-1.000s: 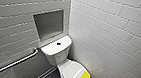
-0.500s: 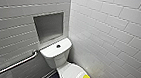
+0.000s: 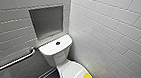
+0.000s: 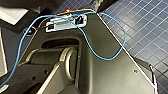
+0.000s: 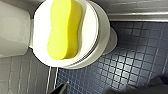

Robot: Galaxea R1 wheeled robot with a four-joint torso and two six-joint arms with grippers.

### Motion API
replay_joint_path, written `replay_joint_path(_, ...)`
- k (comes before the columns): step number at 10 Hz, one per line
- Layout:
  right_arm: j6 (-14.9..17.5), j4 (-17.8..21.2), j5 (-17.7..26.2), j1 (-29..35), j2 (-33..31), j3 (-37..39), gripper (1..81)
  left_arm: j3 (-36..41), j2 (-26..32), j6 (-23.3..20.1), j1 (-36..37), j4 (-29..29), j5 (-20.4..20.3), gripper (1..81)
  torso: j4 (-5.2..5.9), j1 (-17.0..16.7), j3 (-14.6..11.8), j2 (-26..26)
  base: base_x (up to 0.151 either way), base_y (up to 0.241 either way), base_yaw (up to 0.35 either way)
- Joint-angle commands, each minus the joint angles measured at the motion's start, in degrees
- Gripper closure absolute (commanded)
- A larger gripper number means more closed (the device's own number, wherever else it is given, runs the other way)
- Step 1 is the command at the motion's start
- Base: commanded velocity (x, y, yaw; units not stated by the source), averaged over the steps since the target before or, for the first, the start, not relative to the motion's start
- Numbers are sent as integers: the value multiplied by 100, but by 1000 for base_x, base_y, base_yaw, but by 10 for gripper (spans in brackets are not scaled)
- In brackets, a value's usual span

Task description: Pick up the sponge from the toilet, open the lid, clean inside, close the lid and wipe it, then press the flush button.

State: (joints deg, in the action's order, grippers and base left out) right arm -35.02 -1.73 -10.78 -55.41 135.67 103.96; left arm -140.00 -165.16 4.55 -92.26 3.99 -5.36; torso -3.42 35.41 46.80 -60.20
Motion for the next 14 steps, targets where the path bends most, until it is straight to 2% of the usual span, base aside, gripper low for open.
replay_joint_path(1,-180,32,233,744,-275,-114,10,51,18,-15,-69,23,413,10,0,363,-2,-564,0,0,0)
replay_joint_path(4,-330,24,339,1149,-134,-96,10,42,18,-15,-69,-21,413,10,0,761,63,-1198,0,0,0)
replay_joint_path(5,-330,24,357,1219,-3,-27,10,42,9,-15,-69,-29,413,10,0,907,189,-1430,0,0,0)
replay_joint_path(6,-330,24,401,1290,130,62,10,51,9,-6,-77,-29,413,10,0,678,414,-1082,0,0,0)
replay_joint_path(7,-330,32,436,1369,235,123,10,51,0,-6,-69,-38,422,10,0,796,649,-1274,0,0,0)
replay_joint_path(9,-330,41,470,1553,323,167,10,51,0,-6,-78,-91,448,10,0,890,869,-1416,0,0,0)
replay_joint_path(10,-400,50,568,1667,332,158,10,43,0,-6,-95,-91,448,10,0,916,1075,-1451,0,0,0)
replay_joint_path(11,-435,59,576,1764,323,158,10,42,-9,-6,-95,-91,448,10,0,922,1147,-1458,0,0,0)
replay_joint_path(12,-505,59,620,1843,332,167,10,42,-18,-6,-95,-91,448,10,0,925,918,-1458,0,0,0)
replay_joint_path(13,-549,59,638,1923,350,176,10,42,-26,-6,-104,-91,448,10,0,927,1007,-1456,0,0,0)
replay_joint_path(14,-558,59,647,1967,402,184,10,42,-44,-6,-104,-82,448,10,0,1299,1045,-2029,0,0,0)
